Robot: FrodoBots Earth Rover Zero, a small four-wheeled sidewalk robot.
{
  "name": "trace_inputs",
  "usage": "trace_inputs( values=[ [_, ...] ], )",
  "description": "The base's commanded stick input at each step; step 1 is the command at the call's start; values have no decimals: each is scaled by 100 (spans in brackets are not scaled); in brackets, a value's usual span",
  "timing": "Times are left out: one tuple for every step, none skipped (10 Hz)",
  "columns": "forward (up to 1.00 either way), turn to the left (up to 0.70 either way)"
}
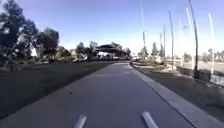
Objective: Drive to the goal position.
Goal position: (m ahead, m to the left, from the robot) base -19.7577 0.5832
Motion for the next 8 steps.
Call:
trace_inputs(
  values=[
    [98, 0],
    [98, 0],
    [98, 0],
    [98, 0],
    [98, 0],
    [98, 0],
    [98, 0],
    [98, 0]
  ],
)
